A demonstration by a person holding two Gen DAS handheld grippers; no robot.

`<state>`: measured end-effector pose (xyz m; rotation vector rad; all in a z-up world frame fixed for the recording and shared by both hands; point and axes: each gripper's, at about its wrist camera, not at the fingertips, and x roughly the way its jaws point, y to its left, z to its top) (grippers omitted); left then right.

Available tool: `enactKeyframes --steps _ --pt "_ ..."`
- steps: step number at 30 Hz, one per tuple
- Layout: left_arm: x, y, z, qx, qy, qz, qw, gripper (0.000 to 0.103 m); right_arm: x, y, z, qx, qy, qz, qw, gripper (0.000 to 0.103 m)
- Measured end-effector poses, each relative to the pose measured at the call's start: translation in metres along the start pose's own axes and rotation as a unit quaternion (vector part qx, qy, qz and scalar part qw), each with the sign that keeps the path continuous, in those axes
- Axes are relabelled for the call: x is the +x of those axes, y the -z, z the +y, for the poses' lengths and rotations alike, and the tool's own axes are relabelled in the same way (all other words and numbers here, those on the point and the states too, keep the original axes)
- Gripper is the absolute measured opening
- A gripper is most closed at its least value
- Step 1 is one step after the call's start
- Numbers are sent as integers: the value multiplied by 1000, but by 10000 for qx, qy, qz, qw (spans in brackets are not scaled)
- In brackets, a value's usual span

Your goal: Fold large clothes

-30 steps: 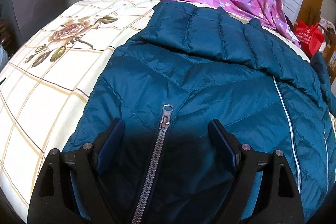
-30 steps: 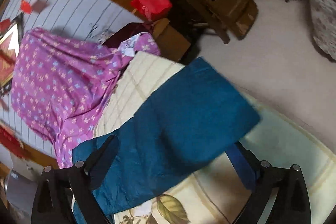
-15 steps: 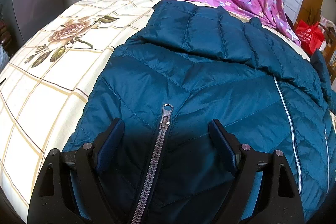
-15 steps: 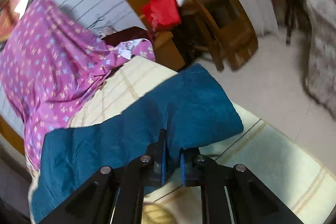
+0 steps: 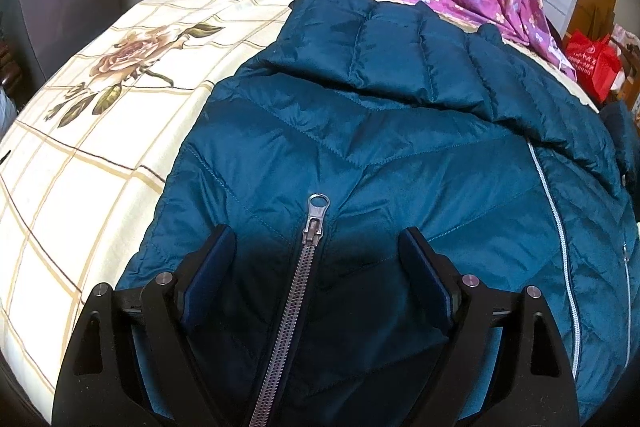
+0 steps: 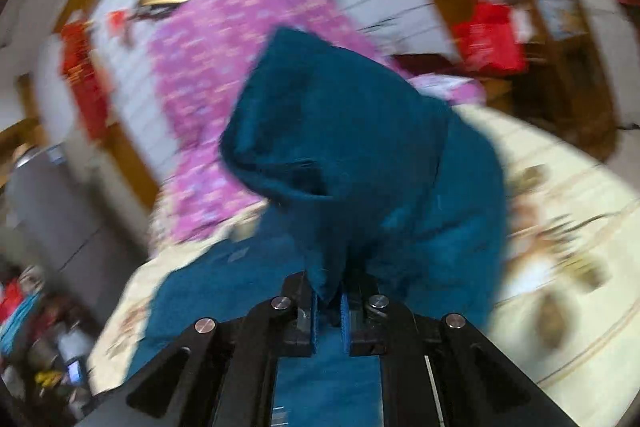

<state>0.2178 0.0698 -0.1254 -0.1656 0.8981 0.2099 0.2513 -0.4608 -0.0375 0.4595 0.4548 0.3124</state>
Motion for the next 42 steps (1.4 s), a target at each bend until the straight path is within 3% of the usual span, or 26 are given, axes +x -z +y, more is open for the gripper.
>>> enactKeyframes --steps 2,6,12,15,20,24,29,32,34,38,42 --pt "1 0 -2 57 -47 30 10000 87 13 25 41 -71 -426 147 9990 8" --pt "3 0 -4 114 -68 70 9999 89 45 75 97 59 -868 483 9950 8" --pt "6 -3 -8 178 -63 126 9997 95 93 122 170 -522 -1086 1316 9840 8" --pt "6 -2 -7 158 -31 120 9998 95 114 141 182 -716 -1098 1637 9778 8" --pt "-1 -2 -1 26 126 143 9998 95 138 155 178 -376 -970 1946 9753 8" --pt "-13 -5 11 -206 327 222 9990 95 141 161 179 -357 -803 2375 9674 9" --pt "-25 -3 33 -822 830 393 9924 95 130 162 179 -605 -846 2521 9621 13" --pt "-30 2 39 -1095 998 459 9879 95 123 165 182 -883 -767 2550 9598 19" --pt "-35 5 40 -1140 1037 500 9868 95 121 167 187 -1039 -769 2520 9590 32" --pt "-40 8 34 -1166 1050 601 9858 95 114 176 198 -1404 -671 2486 9560 46" --pt "-45 12 20 -996 1166 651 9860 95 98 177 199 -1669 -522 2459 9534 71"
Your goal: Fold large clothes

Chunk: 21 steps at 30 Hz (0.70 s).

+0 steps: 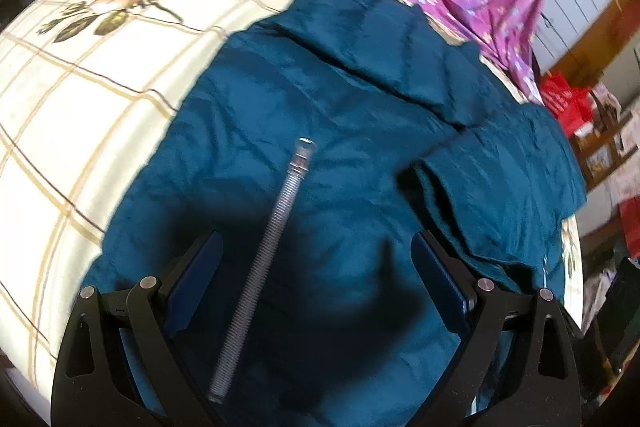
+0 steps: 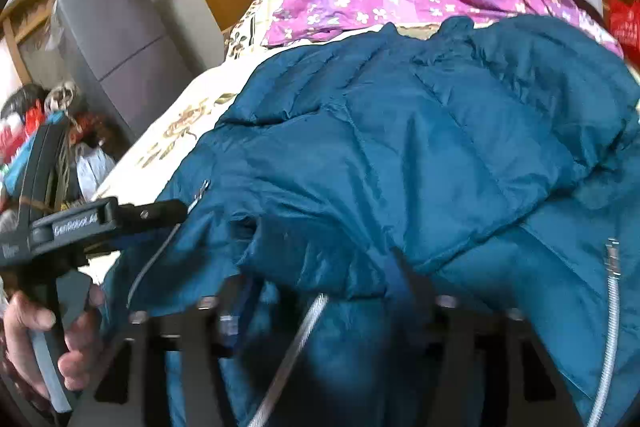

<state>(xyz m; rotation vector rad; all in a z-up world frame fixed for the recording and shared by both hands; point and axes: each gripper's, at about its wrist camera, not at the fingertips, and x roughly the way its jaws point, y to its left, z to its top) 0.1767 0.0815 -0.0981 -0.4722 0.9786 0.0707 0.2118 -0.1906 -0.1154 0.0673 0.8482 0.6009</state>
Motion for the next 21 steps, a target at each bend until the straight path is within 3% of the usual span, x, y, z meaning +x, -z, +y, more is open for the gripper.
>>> enactKeyframes --steps 2,8,14,16,18,19,20,21 --pt "0 4 -7 66 75 8 9999 95 -11 7 3 -19 196 55 9998 82" --pt "1 20 -35 65 594 69 9982 95 -40 50 -8 135 1232 529 9909 84" --pt "26 27 -87 443 817 296 9952 95 -43 64 -10 -299 1254 582 9899 89" --pt "33 26 -95 497 653 232 9964 95 -42 65 -8 -366 1270 585 9895 90" --pt "35 21 -94 365 762 163 9963 95 -41 65 -10 -341 1272 598 9895 92" --pt "33 19 -90 258 858 121 9959 89 -41 65 -11 -330 1276 606 9894 93" --pt "30 15 -84 135 1004 35 9948 75 -40 64 -11 -321 1284 621 9892 93" --pt "28 12 -80 84 973 5 9952 37 -40 64 -12 -316 1287 630 9892 94"
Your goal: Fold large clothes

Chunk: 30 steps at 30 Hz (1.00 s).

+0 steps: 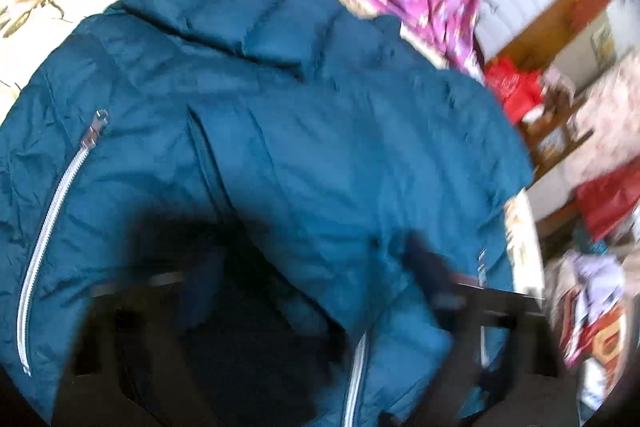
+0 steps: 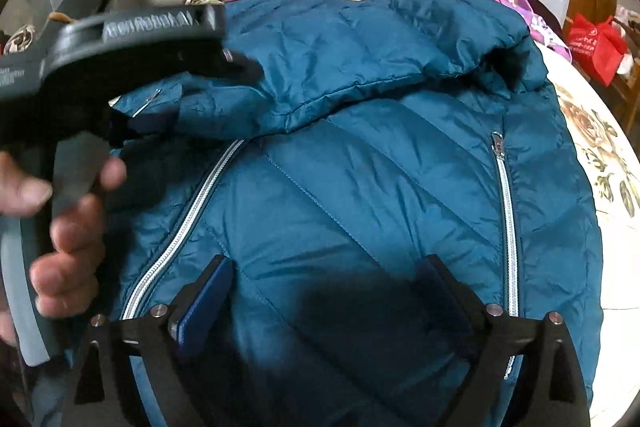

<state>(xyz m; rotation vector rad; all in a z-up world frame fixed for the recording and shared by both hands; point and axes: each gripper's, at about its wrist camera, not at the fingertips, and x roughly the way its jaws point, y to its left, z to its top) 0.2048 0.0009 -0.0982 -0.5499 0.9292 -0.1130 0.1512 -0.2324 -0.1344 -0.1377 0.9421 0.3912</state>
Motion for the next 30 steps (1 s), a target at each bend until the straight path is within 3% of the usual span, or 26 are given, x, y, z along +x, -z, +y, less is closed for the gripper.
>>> enactKeyframes --steps 1,3,8,11,15,18,20,22,24,27,30 --pt "-1 -2 2 -1 -145 0 9999 7 0 -1 0 7 -3 13 10000 94" --pt "-10 -10 3 50 -138 -150 9998 6 0 -3 -2 30 -11 32 10000 94" --pt "-54 -56 2 448 -238 -967 9940 5 -5 -12 -14 442 -12 -86 9990 94" --pt "-60 -95 4 728 -327 -1159 9900 5 -12 -18 -23 736 -55 -316 9968 94" --pt "-41 -142 2 1218 -558 -1114 9847 5 -13 -24 -31 1023 -101 -389 9939 94" --pt "-10 -164 3 1534 -933 -1011 9785 5 -11 -30 -33 1045 -108 -381 9937 94" --pt "12 -171 12 1516 -1179 -801 9781 8 -13 -28 -29 986 -100 -390 9943 94" --pt "35 -177 29 1424 -1418 -467 9785 19 -15 -26 -27 931 -103 -373 9949 94" --pt "50 -176 46 1428 -1554 -222 9772 20 -13 -25 -28 904 -91 -367 9952 94" --pt "42 -171 57 1516 -1595 -425 9746 20 -12 -25 -29 963 -103 -372 9946 94" --pt "22 -171 75 1184 -1724 -733 9751 20 -11 -26 -30 1082 -197 -396 9931 94"
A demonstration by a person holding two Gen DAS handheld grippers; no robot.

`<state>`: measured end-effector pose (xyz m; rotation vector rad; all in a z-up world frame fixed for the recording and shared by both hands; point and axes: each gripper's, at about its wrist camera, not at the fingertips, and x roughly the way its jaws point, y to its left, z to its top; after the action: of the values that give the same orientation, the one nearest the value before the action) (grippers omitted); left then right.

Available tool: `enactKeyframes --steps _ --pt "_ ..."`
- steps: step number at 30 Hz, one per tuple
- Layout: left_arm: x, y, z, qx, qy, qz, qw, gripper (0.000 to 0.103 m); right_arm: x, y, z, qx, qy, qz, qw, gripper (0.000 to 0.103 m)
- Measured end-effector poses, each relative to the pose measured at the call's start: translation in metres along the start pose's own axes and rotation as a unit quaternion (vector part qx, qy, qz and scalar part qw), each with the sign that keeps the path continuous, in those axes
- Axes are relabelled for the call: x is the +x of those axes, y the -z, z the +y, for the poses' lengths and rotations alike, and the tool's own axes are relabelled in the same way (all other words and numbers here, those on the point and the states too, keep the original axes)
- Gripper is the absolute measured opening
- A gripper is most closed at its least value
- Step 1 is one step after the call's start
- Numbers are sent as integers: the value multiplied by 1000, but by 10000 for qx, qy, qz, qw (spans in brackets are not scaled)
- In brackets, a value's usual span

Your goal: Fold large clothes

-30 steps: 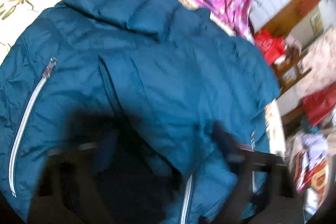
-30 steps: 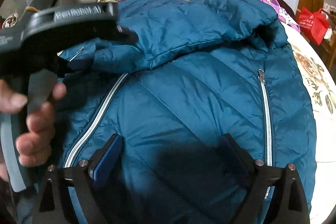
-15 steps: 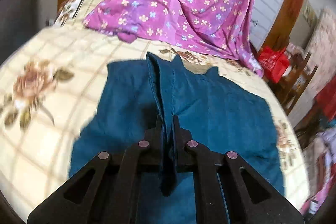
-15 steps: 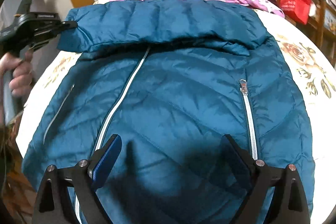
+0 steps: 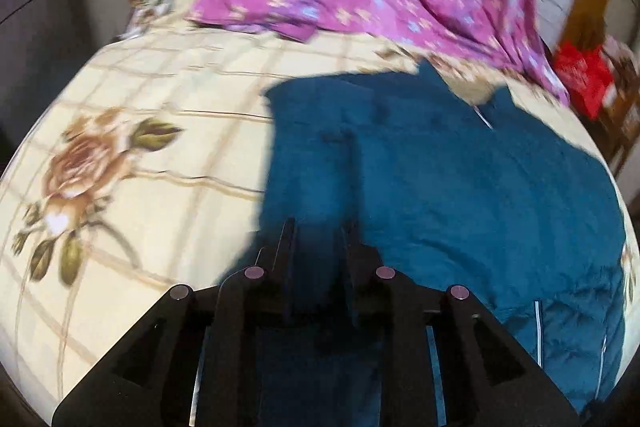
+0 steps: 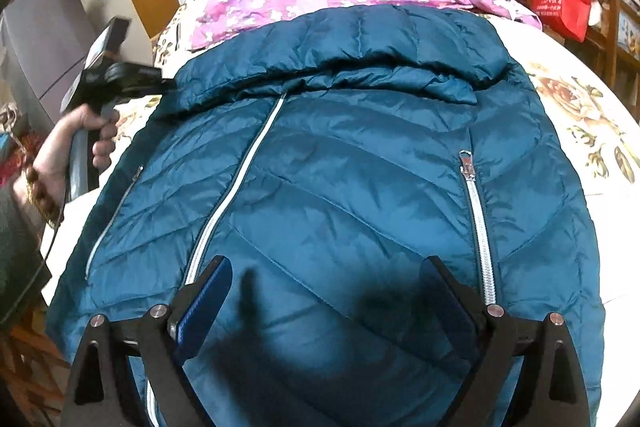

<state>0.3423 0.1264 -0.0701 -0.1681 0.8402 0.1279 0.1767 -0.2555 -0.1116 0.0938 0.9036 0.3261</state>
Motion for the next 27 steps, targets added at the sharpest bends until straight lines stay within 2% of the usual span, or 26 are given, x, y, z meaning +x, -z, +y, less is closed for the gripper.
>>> enactKeyframes --steps 2,4,6,8,9,10,12,14,15,17,19,22,23,27 --pt "-17 5 14 -366 -182 -245 9989 19 -1 -1 -1 136 -136 -67 9998 94" --pt "-37 10 12 -586 -121 -538 9968 20 -7 -2 1 230 -255 -251 9991 94" --pt "-47 16 -1 -580 256 -617 9961 20 -15 -3 3 275 -330 -554 9975 94" --pt "-42 24 -29 -319 791 -362 9957 20 -21 -4 6 277 -326 -811 9958 94" --pt "-36 27 -41 -132 913 -255 9954 20 -20 -5 7 275 -359 -804 9957 94" --pt "-27 32 -57 153 849 -191 9961 20 -17 -5 8 282 -382 -741 9961 94" --pt "0 40 -73 577 202 -91 9981 20 -10 -4 8 338 -399 -545 9971 94" --pt "19 44 -68 598 -364 43 9975 20 -5 -5 10 288 -407 -360 9981 94" --pt "22 44 -63 488 -488 27 9976 21 -5 -5 10 241 -376 -318 9985 94" --pt "17 44 -51 169 -306 40 9994 20 -8 -6 11 155 -300 -355 9988 94" --pt "9 42 -47 49 -304 16 9995 20 -14 -7 8 159 -232 -476 9985 94" --pt "-14 32 -46 -178 -186 -260 9993 20 -26 -19 -2 237 25 -885 9958 94" --pt "-20 26 -48 -214 -138 -352 9991 20 -28 -31 -6 219 141 -1070 9939 94" --pt "-20 -1 -67 -16 -84 -447 9990 21 -21 -91 -24 168 514 -1191 9914 94"
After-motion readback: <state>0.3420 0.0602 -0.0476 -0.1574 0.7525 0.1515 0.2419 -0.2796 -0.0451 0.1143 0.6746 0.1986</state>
